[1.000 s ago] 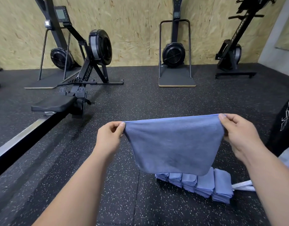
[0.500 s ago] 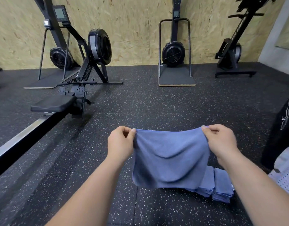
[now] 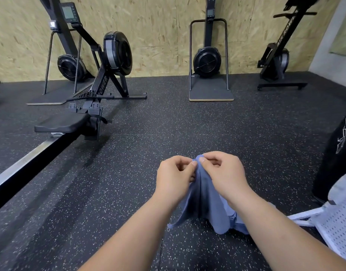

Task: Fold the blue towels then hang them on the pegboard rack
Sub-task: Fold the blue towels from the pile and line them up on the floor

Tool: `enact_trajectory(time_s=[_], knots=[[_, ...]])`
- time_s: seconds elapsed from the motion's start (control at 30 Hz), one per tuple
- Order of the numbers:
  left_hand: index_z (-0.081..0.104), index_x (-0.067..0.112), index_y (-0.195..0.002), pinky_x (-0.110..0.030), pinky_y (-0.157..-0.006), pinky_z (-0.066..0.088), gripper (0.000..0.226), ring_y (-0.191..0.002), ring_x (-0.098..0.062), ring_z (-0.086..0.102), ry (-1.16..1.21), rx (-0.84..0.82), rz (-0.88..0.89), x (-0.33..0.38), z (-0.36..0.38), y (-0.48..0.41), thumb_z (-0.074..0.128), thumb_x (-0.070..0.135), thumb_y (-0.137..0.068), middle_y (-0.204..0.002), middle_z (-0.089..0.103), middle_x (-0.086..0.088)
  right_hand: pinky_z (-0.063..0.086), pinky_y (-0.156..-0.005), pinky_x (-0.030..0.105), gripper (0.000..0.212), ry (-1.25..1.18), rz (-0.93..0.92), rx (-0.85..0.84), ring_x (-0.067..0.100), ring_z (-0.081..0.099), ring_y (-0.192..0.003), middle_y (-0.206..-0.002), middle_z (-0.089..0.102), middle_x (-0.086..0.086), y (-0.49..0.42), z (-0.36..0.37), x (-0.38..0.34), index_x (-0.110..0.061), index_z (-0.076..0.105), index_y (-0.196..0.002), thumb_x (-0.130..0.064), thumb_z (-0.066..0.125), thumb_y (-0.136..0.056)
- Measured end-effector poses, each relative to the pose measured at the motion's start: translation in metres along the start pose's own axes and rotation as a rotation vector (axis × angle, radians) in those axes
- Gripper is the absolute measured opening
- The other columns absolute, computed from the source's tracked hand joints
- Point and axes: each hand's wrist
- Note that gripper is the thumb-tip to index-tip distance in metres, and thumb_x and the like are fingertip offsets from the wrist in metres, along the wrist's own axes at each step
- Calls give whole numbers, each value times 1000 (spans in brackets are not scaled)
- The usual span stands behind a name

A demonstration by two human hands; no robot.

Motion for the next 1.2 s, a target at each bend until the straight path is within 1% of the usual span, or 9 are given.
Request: enact_trajectory(time_s=[0.3,0.53,0.63,0.73,0.87,0.93,1.0,1.1,1.2], knots=[[80,20,-89,-49,-82,66,9,-79,-24,79,9,41,-5,2,0,5,76,23,-96,-78,80,0,42,-74,2,8,228,-168,19,-9,67,-84,-91,75,-19,13,3,-3,-32,83,-95,-27,79,-93],[79,13,-92,-49,-78,66,12,-86,-31,79,98,9,-50,8,1,10,72,17,-99,-83,80,-6,50,-83,19,10,234,-232,104,-2,67,-86,-94,73,-19,18,8,-1,-32,83,-98,-24,78,-94],[78,4,-96,-43,-88,65,18,-91,-27,79,237,-42,-100,12,3,13,62,11,-102,-92,81,-13,55,-85,29,9,220,-255,102,1,68,-87,-97,72,-18,19,9,-1,-30,83,-99,-24,78,-94],[78,3,-99,-47,-99,61,31,-94,-25,76,337,-138,-142,17,0,13,52,16,-108,-99,80,-16,57,-83,28,13,201,-241,61,0,70,-85,-99,70,-17,20,6,-3,-32,80,-99,-25,85,-88],[78,4,-115,-47,-102,55,39,-102,-28,75,334,-320,-162,22,-12,5,45,26,-113,-113,79,-16,58,-79,25,17,170,-169,11,0,70,-80,-88,75,-17,5,-12,-4,-32,78,-90,-23,90,-83],[78,10,-116,-44,-96,57,29,-106,-27,77,235,-349,-116,21,-20,1,53,23,-109,-113,80,-11,61,-85,36,11,127,-116,-42,5,73,-81,-88,78,-18,-7,-20,1,-31,79,-92,-22,85,-88],[77,24,-112,-39,-89,57,18,-91,-17,77,-75,-240,54,12,-27,-6,64,21,-100,-101,80,1,62,-88,45,9,79,-94,-36,8,75,-83,-90,79,-17,-13,-27,5,-29,79,-96,-22,81,-92],[68,39,-122,-27,-83,52,32,-79,-4,64,-563,-164,241,0,-34,-12,71,21,-96,-96,67,10,61,-90,42,10,-10,-99,-36,9,75,-85,-92,80,-14,-15,-34,3,-27,79,-98,-17,78,-95],[62,45,-128,-29,-91,50,36,-85,-3,58,-680,-202,251,-6,-34,-14,71,28,-98,-103,52,9,60,-92,37,13,-91,-123,-91,13,76,-92,-96,81,-10,-14,-38,-3,-23,79,-100,-11,76,-96]])
Point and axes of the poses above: each hand's wrist, its own y-axis away from the middle knuckle, its own z-axis out of the palm, x = y × z
